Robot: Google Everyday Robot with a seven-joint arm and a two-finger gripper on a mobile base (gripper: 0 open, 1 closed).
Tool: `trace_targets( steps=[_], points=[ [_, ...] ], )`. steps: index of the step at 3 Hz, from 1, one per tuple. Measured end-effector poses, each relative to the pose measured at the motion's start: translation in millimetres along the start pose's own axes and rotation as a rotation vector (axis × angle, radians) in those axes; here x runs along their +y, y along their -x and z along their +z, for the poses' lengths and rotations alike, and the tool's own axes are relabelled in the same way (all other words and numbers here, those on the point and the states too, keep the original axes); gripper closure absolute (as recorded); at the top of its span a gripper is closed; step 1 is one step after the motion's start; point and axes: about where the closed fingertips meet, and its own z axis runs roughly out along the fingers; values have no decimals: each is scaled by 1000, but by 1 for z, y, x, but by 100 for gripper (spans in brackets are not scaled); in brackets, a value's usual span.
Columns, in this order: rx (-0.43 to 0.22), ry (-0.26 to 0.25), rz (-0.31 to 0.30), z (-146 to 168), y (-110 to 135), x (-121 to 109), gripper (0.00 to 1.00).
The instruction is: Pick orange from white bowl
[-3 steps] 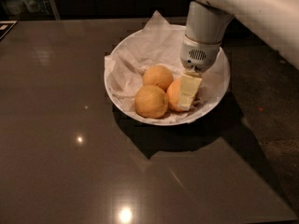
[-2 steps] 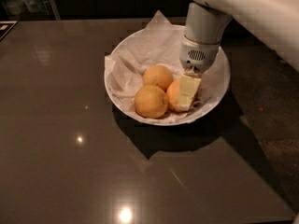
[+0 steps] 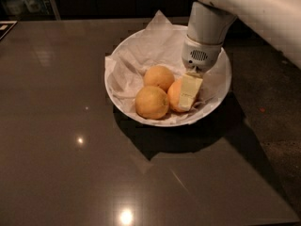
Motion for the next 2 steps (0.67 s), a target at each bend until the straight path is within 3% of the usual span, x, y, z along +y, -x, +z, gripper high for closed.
trace_targets(
  steps=[2],
  points=[
    [-130, -75, 0, -41, -23, 26, 100]
  ],
)
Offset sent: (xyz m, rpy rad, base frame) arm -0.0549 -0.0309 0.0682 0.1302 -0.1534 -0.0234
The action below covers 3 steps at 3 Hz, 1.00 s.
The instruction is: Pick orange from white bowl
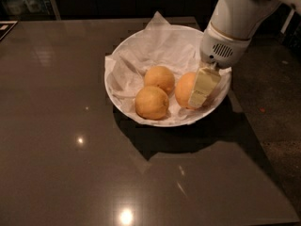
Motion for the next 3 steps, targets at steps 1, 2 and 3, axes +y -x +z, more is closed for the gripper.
trace_targets(
  steps=[1, 2, 3],
  points=[
    [-27, -21, -8, -15, -3, 8, 100],
    [-60, -40, -45, -33, -3, 19, 100],
    [-119, -52, -111, -54, -7, 38, 100]
  ],
)
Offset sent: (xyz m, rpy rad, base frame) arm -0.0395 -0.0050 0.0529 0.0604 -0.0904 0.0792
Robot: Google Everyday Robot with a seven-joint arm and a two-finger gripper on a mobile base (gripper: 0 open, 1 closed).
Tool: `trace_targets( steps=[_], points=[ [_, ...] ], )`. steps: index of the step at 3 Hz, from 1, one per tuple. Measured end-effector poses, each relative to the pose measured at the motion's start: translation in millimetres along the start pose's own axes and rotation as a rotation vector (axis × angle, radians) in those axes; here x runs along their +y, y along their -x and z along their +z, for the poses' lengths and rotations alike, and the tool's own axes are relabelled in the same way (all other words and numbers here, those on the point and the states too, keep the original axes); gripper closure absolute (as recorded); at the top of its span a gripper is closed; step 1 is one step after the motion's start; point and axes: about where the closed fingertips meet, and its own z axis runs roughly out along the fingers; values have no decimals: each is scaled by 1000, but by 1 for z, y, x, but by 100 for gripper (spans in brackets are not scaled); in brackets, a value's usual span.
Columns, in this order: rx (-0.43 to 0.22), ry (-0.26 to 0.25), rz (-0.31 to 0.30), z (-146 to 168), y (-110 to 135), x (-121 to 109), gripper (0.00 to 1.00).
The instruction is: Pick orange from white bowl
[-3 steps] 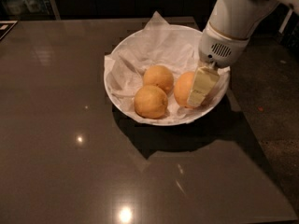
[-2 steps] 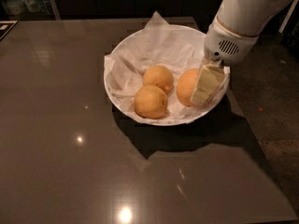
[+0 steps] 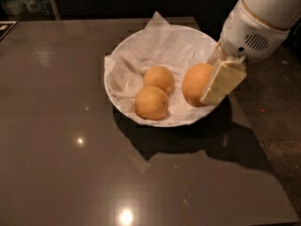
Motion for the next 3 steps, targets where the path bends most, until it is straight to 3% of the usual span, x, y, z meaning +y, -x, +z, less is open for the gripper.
trace_targets(
  steps=[2, 3],
  points=[
    [-96, -16, -161, -35, 5, 41, 100],
    [-101, -20, -171, -36, 6, 42, 100]
  ],
)
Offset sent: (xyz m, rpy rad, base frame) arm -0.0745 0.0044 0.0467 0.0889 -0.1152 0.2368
